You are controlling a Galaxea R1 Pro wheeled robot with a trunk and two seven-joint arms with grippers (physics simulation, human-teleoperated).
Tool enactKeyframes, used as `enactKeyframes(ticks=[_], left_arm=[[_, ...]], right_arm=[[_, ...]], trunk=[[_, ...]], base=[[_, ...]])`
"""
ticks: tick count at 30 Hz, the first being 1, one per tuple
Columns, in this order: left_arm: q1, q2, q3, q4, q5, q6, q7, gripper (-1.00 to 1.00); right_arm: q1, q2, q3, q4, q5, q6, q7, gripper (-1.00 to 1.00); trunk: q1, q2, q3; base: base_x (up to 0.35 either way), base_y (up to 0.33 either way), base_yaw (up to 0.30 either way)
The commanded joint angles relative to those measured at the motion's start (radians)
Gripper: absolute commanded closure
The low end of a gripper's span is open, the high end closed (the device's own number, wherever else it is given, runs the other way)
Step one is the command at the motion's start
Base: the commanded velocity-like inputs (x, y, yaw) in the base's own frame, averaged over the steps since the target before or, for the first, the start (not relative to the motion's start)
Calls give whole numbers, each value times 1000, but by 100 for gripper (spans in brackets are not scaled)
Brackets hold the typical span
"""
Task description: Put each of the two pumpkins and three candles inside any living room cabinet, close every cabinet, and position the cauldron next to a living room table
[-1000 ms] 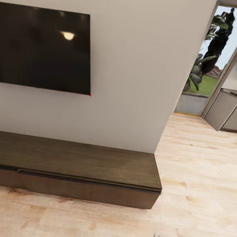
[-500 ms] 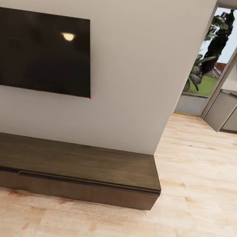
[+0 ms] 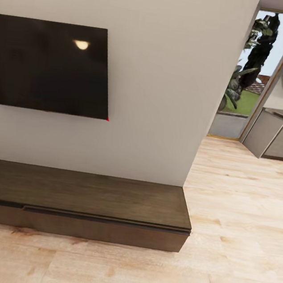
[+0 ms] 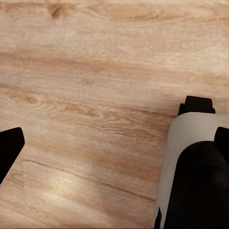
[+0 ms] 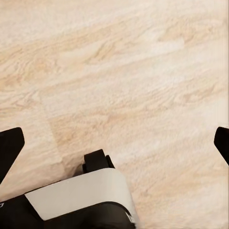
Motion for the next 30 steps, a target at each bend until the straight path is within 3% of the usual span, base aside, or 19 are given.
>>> enactKeyframes(ticks=[1, 14, 30], left_arm=[[3, 0, -9, 0, 10, -5, 3, -100], [55, -2, -10, 3, 10, -16, 3, -100], [100, -8, -11, 6, 12, -16, 3, -100]], right_arm=[[8, 1, 8, 3, -13, -5, 1, -100], [131, 3, 8, 4, -25, -94, 0, -100], [192, 4, 8, 4, -38, -119, 1, -100]], trunk=[[-4, 7, 2], [-54, 98, 43], [-115, 210, 93]], base=[[0, 0, 0], [0, 0, 0], [0, 0, 0]])
